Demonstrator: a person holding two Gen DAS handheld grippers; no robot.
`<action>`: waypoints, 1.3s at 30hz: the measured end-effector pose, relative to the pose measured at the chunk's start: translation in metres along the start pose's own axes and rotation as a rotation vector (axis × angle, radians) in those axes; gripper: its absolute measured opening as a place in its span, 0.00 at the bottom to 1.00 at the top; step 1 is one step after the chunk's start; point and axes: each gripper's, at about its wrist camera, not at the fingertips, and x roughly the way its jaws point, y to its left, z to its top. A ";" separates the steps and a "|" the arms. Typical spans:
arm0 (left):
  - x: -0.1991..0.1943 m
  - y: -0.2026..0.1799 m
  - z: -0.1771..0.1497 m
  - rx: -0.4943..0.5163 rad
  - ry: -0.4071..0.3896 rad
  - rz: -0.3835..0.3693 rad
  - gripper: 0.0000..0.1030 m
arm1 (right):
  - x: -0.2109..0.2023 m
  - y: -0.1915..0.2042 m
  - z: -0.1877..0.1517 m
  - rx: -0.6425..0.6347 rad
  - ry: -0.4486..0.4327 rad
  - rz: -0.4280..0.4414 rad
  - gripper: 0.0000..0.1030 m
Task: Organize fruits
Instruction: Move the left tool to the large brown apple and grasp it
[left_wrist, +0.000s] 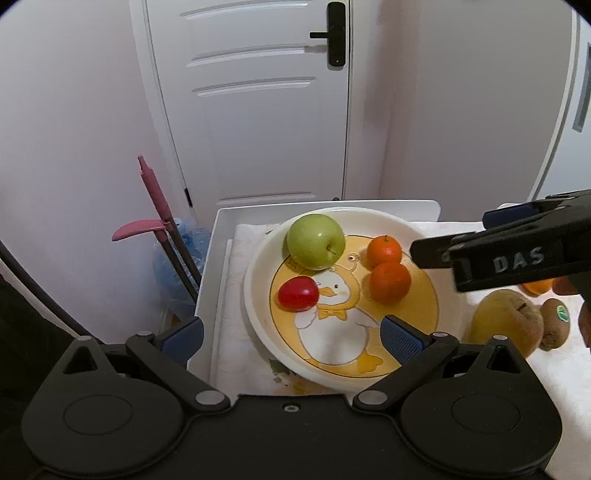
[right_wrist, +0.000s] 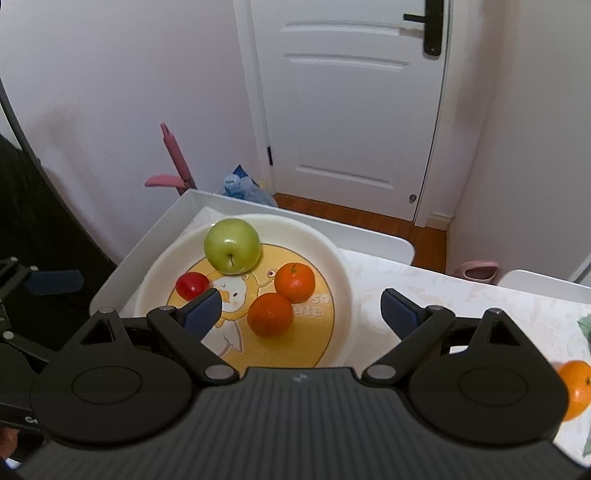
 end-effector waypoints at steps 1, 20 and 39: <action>-0.003 -0.001 0.000 -0.001 -0.004 -0.003 1.00 | -0.006 -0.003 -0.001 0.007 -0.007 0.002 1.00; -0.055 -0.079 -0.009 -0.018 -0.055 0.008 1.00 | -0.106 -0.098 -0.064 0.061 -0.037 -0.045 1.00; -0.033 -0.175 -0.028 -0.115 -0.048 0.130 1.00 | -0.106 -0.200 -0.107 -0.028 -0.027 -0.050 1.00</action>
